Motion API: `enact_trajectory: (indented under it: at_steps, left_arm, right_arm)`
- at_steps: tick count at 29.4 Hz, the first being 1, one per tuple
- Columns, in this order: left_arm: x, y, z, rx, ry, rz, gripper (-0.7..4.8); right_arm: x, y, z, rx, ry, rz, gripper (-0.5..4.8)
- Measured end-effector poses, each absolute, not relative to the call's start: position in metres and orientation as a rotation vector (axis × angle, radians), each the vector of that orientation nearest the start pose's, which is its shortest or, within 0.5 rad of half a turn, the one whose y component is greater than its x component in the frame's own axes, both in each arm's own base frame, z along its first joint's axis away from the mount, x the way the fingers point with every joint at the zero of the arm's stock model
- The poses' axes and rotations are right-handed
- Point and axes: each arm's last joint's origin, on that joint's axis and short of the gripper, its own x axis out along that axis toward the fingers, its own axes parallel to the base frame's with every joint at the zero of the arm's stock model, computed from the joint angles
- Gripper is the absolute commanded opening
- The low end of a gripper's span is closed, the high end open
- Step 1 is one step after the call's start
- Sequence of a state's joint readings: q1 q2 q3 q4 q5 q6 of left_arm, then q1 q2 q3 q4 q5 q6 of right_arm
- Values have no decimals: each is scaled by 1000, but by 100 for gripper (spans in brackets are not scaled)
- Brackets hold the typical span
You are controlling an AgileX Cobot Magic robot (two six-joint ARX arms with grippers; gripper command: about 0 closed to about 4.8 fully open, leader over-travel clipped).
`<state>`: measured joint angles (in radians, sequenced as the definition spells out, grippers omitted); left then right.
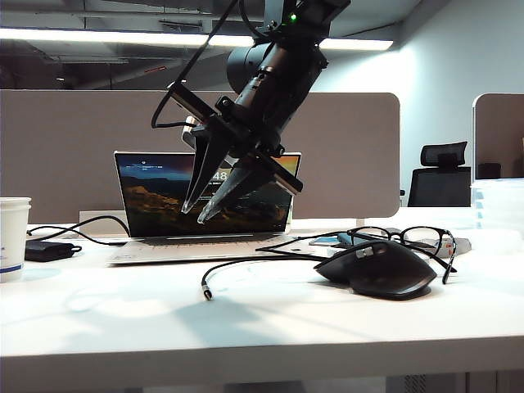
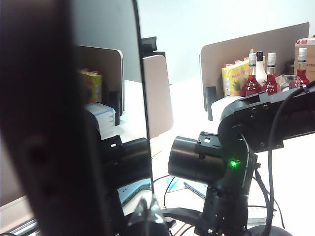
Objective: Pick up the black phone, pick up the charger plug, insert the charger plug into the phone's charging port, and finally place the connected phone back on the desk.
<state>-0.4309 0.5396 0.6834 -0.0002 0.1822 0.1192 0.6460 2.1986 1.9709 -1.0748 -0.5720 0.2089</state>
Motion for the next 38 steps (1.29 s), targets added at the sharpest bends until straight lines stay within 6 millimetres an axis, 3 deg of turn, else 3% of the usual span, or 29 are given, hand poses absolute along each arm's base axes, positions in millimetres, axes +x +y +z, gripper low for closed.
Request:
enact_trajectory:
  at_steps: [3,6,8,13,18,23,28,38]
  left_arm:
    - [109,-56,347,97,-181,-602,-6]
    - [109,-56,347,97,-181,-602,-6]
    - [109,-56,347,97,-181,-602,-6]
    - [109,-56,347,97,-181,-602,-6]
    - [109,-56,347,97,-181,-602,-6]
    - [109,-56,347,97,-181,-602,-6]
    - [109,-56,347,97,-181,-603,-6]
    - [109,-56,347,97,-180,-604,-6]
  right_arm:
    - [351,285,232,108,1475,882,141]
    - [348,290,232,87,1461,878,290]
    - [345,295,231,45,1453,829,328]
    - [328,312,227,-167,1378,644,328]
    - [311,333,228,-231,1320,617,314]
    - [309,336,224,-242,1317,566,301]
    - [313,333,203,-235,1410,469,295]
    - [314,338,188,-248,1426,454,291]
